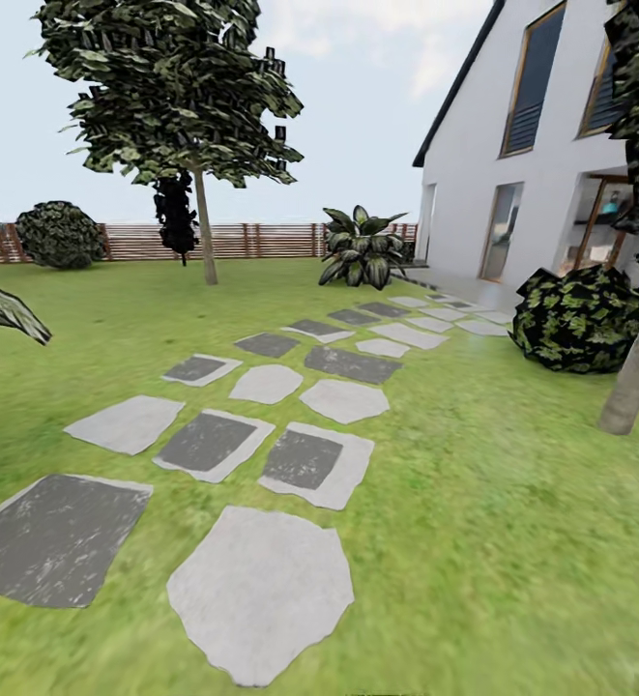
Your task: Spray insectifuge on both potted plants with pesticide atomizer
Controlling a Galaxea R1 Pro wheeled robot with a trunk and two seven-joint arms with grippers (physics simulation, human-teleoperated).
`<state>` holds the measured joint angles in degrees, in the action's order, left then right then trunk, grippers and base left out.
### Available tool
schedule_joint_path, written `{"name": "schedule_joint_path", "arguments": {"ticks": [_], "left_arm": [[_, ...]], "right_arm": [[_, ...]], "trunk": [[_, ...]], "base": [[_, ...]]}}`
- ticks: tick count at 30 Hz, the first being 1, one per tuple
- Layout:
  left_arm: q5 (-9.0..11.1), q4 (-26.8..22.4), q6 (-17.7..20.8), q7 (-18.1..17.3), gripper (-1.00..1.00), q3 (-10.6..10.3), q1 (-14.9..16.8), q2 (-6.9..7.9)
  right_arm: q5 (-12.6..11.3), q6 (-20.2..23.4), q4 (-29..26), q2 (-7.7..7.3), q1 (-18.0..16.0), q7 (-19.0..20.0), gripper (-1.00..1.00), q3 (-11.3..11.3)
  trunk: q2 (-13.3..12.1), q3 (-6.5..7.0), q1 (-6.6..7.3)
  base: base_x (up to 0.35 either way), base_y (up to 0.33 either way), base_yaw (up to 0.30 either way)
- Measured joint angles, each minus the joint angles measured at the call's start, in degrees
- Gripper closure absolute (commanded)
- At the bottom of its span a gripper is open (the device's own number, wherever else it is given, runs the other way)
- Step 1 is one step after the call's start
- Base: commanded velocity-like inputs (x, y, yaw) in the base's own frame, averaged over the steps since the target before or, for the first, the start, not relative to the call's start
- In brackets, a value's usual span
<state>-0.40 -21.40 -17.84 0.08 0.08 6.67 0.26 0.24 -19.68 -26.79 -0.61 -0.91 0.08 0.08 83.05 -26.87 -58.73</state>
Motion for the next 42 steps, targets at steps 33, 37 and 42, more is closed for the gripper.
{"name": "schedule_joint_path", "arguments": {"ticks": [33, 37, 42], "left_arm": [[0.1, 0.0, 0.0, 0.1, -1.0, 0.0, 0.0, 0.0], [0.1, 0.0, 0.0, 0.1, -1.0, 0.0, 0.0, 0.0], [0.1, -0.3, 0.1, 0.2, -1.0, 0.1, 0.6, 0.0]], "right_arm": [[-0.1, 0.1, -0.3, 0.0, 0.0, 0.0, -1.0, 0.0], [-0.1, 0.0, -0.3, 0.01, 0.0, 0.0, -1.0, 0.0], [-0.1, 0.0, -0.4, 0.01, 0.0, -0.2, -1.0, 0.0]], "trunk": [[0.0, 0.0, -0.03], [0.0, 0.0, -0.02], [0.0, 0.0, -0.01]], "base": [[-0.079, -0.21, -0.127], [-0.212, -0.198, 0.0], [-0.156, -0.119, 0.0]]}}
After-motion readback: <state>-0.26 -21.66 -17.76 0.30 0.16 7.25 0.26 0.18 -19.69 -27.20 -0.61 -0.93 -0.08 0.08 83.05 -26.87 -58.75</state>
